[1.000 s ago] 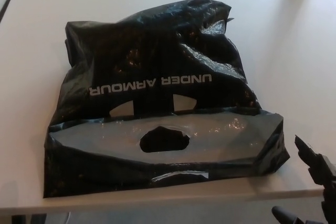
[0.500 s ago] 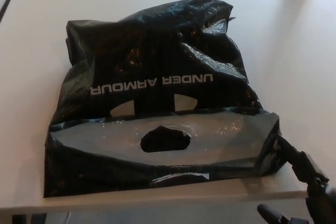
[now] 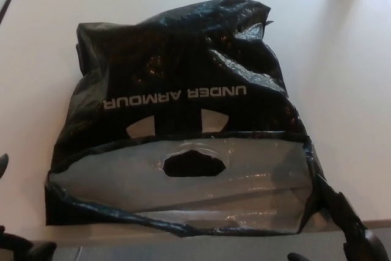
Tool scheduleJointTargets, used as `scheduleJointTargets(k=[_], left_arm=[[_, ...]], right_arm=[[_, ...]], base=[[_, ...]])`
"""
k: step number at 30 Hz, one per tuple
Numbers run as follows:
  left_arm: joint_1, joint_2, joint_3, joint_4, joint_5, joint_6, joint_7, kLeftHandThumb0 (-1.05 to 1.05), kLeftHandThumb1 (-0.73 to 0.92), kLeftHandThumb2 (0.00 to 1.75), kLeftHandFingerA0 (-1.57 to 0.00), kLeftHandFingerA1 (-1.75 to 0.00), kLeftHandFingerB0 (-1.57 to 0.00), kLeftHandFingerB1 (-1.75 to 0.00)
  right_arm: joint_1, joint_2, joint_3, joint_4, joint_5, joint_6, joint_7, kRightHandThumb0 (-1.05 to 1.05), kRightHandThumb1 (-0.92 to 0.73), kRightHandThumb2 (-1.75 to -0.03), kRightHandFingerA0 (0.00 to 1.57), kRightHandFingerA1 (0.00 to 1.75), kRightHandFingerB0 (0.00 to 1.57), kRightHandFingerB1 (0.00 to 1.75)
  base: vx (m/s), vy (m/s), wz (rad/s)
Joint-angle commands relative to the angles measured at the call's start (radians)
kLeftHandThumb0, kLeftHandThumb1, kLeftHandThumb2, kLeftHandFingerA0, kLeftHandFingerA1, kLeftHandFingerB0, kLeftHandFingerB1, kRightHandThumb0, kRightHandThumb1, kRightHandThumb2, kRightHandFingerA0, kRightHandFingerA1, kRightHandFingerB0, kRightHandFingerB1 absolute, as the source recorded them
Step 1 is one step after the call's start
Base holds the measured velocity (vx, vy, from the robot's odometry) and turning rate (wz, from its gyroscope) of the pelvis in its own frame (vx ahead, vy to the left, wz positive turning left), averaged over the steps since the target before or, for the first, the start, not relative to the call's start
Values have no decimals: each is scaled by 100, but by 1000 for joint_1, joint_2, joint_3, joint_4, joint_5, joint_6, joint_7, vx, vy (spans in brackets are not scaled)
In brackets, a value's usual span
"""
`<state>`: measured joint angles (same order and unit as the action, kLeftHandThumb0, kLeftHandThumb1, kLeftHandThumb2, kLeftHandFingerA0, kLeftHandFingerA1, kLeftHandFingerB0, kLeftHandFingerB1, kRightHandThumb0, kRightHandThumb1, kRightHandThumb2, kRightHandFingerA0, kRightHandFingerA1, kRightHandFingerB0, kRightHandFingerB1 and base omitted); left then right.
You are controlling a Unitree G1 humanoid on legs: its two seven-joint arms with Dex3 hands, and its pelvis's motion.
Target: A plastic bag is kept infront of the robot in the middle of the desk and the robot uses both its hands to grab it from the top and lifts it up and then releases it.
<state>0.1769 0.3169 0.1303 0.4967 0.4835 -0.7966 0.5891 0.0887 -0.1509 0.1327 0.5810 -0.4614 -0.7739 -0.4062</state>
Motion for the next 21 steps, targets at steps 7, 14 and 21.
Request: scheduleJointTargets(k=[7, 14, 21], left_arm=[[61, -6, 13, -174, -81, 98, -114, -28, 16, 78, 0, -46, 0, -48], [51, -9, 11, -189, -56, 126, -115, -26, 26, 82, 0, -46, 0, -48], [17, -18, -11, -113, -92, 159, -165, -46, 36, 60, -21, -37, -9, -28]], right_arm=[[-27, -7, -8, 116, 30, -31, -10, -45, -52, -56, 22, 33, 0, 23], [-36, -15, 4, 129, -15, -6, -53, -51, -54, -56, 24, 33, 0, 23], [-46, -15, 13, 153, -7, -17, -58, -50, -53, -56, 24, 33, 0, 22]], base=[[0, 0, 0], [0, 0, 0], [0, 0, 0]])
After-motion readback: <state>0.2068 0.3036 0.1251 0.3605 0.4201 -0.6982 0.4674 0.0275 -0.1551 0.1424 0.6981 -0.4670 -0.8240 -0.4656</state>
